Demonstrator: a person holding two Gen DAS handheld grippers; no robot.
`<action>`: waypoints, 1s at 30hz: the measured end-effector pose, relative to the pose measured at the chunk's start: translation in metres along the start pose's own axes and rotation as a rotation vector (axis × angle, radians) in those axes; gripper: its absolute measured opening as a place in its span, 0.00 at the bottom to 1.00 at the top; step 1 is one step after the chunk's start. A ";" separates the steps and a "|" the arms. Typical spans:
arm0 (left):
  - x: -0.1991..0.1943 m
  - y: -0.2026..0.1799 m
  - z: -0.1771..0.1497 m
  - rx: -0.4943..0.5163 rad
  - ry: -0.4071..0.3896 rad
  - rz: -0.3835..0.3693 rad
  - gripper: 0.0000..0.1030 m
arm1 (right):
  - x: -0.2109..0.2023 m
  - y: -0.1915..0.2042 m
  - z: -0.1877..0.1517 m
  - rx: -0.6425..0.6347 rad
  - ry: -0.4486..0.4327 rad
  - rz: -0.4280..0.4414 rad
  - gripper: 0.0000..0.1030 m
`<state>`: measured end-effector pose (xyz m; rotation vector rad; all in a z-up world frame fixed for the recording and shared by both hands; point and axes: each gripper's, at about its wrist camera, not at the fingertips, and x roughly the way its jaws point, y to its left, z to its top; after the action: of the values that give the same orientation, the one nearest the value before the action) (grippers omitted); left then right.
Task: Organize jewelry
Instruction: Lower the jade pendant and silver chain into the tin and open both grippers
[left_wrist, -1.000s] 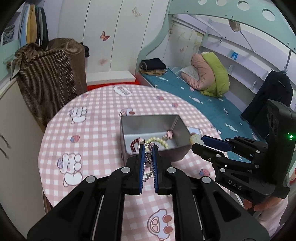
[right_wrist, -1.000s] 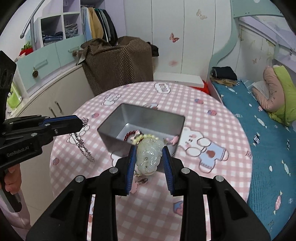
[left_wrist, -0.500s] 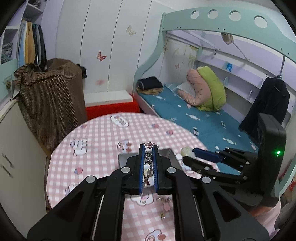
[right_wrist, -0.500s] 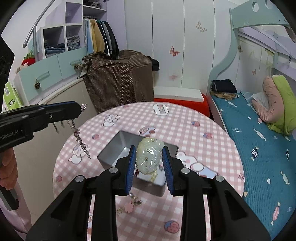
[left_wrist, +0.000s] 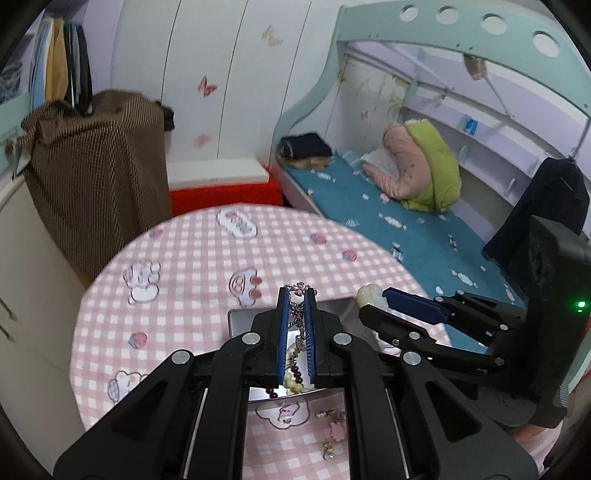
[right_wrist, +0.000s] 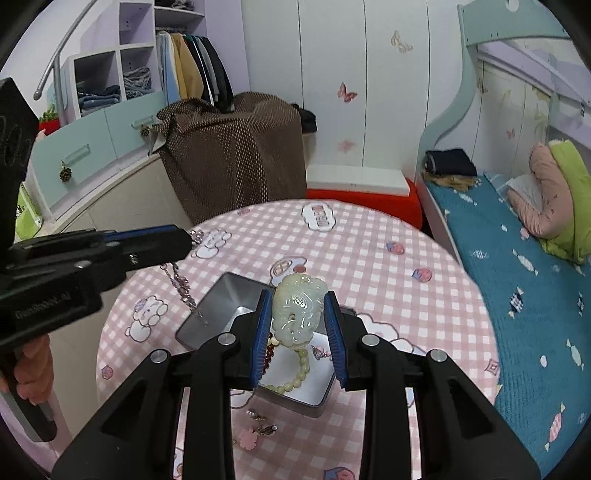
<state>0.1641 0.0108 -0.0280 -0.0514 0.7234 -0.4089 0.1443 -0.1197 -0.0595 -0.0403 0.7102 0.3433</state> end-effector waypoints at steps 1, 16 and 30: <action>0.006 0.002 -0.001 -0.004 0.012 0.002 0.08 | 0.005 -0.001 -0.001 0.005 0.011 0.004 0.27; 0.059 0.020 -0.018 -0.027 0.136 0.015 0.24 | 0.019 -0.018 -0.009 0.084 0.046 -0.009 0.45; 0.039 0.026 -0.020 -0.029 0.103 0.084 0.58 | -0.002 -0.025 -0.006 0.095 -0.002 -0.079 0.66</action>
<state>0.1864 0.0214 -0.0730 -0.0274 0.8307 -0.3227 0.1476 -0.1447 -0.0649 0.0226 0.7199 0.2338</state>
